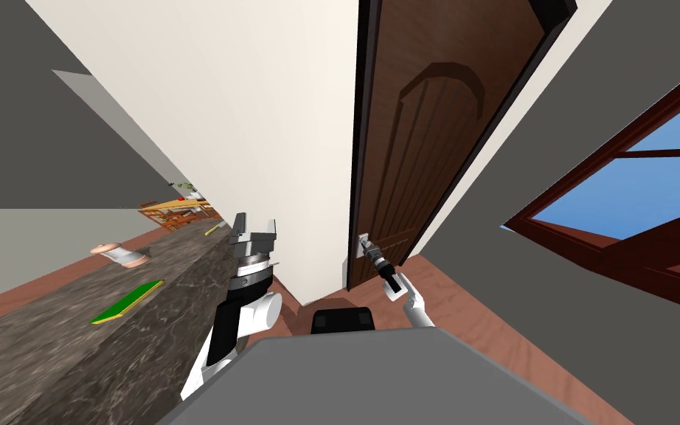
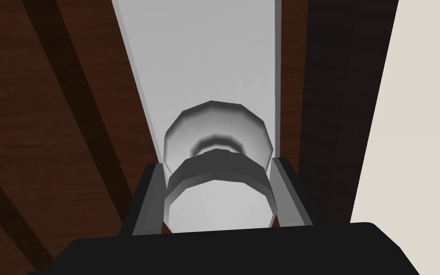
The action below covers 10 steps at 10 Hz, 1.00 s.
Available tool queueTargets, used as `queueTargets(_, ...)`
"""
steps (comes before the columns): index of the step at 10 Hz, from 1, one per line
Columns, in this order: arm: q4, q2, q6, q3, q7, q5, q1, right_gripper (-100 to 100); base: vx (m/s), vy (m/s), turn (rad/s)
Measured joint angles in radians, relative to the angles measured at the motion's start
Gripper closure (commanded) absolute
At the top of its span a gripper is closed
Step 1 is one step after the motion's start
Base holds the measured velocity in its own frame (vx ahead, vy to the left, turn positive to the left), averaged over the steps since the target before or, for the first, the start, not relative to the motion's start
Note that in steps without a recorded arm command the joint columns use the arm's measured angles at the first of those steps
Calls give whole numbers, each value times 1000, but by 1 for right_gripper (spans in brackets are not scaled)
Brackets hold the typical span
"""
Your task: Pull the door open
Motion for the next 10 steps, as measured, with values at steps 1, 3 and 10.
queueTargets(1,4,-2,0,0,-19,-13,-5,100,-81,-22,72)
queueTargets(3,8,-8,2,0,-65,-42,-10,100,-72,-21,81)
queueTargets(10,33,-26,3,6,-224,-148,-36,100,-52,-29,81)
